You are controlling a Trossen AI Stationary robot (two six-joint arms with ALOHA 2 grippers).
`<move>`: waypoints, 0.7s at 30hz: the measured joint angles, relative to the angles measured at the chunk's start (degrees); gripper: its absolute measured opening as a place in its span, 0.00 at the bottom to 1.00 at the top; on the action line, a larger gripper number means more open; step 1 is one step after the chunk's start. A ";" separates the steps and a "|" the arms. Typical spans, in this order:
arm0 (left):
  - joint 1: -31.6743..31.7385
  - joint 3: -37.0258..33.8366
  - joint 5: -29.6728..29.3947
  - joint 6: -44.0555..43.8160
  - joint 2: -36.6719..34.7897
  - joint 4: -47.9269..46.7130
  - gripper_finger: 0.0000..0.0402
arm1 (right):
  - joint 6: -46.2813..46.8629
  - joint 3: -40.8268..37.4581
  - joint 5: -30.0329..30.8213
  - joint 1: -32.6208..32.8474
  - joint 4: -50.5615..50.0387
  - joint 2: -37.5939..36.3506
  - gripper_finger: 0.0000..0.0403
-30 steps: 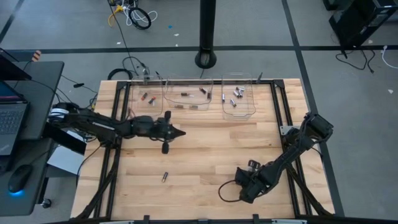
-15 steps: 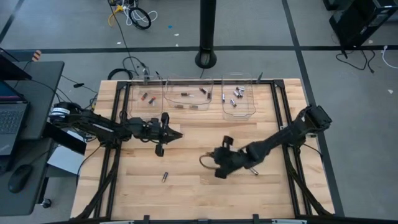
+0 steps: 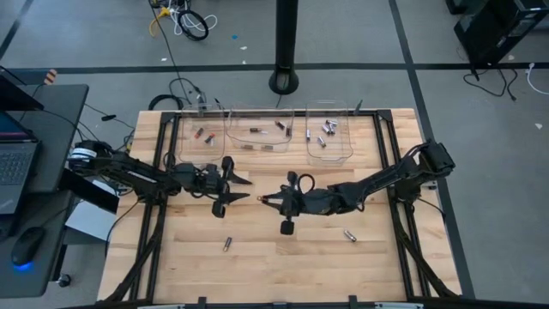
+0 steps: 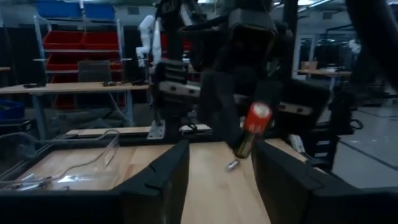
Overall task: Sort batteries
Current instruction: Put the orange battery into the left transparent bin
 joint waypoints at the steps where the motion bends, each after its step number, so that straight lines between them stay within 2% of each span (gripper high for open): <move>1: -0.23 0.00 0.45 0.04 0.00 0.38 0.46 | -0.64 0.01 -0.68 -0.15 1.16 -0.02 0.15; 6: -2.51 2.40 1.54 0.44 0.97 0.83 0.47 | -1.74 0.02 -1.44 -0.56 3.08 -0.02 0.15; 11: -3.96 7.15 2.86 2.96 5.03 0.77 0.47 | -1.76 0.02 -2.00 -0.60 3.45 -0.02 0.15; 21: -4.07 12.36 4.80 3.73 11.87 0.87 0.45 | -2.95 0.02 -2.02 -0.58 3.41 -0.02 0.15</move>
